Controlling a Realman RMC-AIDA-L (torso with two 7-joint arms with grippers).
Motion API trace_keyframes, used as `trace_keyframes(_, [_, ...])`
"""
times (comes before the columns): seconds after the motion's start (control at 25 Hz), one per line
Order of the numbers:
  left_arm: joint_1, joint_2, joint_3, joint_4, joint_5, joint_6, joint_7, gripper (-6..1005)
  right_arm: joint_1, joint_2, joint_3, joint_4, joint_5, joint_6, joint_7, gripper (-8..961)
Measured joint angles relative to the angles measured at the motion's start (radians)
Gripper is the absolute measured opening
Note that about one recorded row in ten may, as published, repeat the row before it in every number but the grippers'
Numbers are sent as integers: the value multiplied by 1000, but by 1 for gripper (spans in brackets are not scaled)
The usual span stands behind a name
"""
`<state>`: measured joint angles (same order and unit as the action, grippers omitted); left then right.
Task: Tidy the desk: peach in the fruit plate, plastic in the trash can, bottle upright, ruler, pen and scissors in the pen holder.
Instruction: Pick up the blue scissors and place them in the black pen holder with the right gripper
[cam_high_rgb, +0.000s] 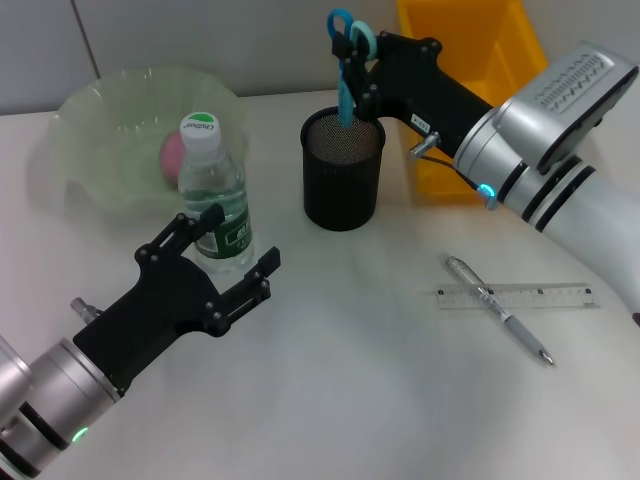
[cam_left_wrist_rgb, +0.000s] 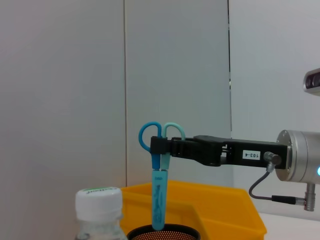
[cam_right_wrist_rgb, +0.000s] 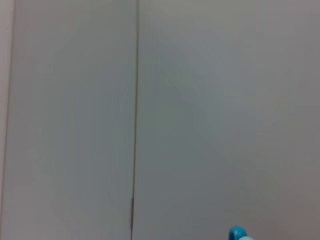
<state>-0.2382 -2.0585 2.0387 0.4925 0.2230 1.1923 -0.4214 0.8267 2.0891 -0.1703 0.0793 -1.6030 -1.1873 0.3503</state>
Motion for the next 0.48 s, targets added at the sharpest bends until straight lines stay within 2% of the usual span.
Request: trace_keyframes(0.48, [-10,-1,0,-3,2,-1,1,798,-5,0,10,12,2,33,-7,194])
